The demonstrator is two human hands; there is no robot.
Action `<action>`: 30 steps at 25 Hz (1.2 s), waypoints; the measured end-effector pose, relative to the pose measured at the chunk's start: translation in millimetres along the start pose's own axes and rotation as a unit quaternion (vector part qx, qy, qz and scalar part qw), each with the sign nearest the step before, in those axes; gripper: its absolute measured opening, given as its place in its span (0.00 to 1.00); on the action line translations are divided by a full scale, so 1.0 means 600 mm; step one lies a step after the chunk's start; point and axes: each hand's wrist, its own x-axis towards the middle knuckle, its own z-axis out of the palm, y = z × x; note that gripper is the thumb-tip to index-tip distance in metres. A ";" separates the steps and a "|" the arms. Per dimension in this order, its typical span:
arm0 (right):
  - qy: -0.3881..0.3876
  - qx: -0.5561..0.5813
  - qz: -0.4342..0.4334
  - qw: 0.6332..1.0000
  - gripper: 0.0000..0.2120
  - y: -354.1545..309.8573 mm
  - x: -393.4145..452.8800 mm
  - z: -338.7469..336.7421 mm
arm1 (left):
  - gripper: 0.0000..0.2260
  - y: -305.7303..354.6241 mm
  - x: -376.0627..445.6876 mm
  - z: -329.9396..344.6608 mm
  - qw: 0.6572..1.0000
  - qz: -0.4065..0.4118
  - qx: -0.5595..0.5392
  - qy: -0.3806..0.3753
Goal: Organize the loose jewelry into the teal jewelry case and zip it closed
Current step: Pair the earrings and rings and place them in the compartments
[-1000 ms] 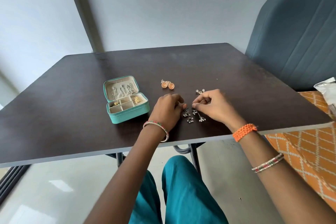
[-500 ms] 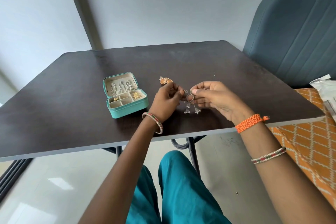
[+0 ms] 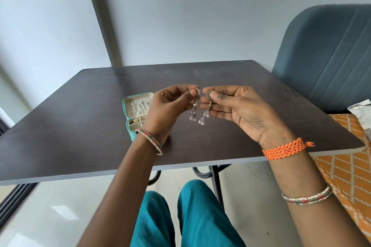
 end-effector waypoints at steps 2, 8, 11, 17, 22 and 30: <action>0.019 -0.001 -0.025 1.000 0.07 -0.004 0.003 0.005 | 0.03 0.010 -0.001 -0.002 1.000 -0.010 0.003 0.010; 0.001 0.029 -0.009 1.000 0.08 -0.006 0.014 0.014 | 0.02 0.034 0.001 -0.007 0.998 0.006 0.067 0.015; -0.009 0.061 -0.009 0.998 0.08 -0.006 0.021 0.020 | 0.03 0.046 0.001 -0.008 0.998 0.008 0.057 0.002; -0.002 0.087 -0.005 0.996 0.07 -0.006 0.033 0.038 | 0.04 0.054 0.002 -0.007 1.000 0.001 0.024 0.013; 0.019 0.057 0.024 0.998 0.08 0.002 0.033 0.040 | 0.06 0.047 0.003 -0.021 0.995 0.014 0.103 -0.001; -0.039 0.115 0.071 0.990 0.11 -0.005 0.022 0.043 | 0.10 0.063 -0.004 -0.037 0.986 0.043 0.161 -0.019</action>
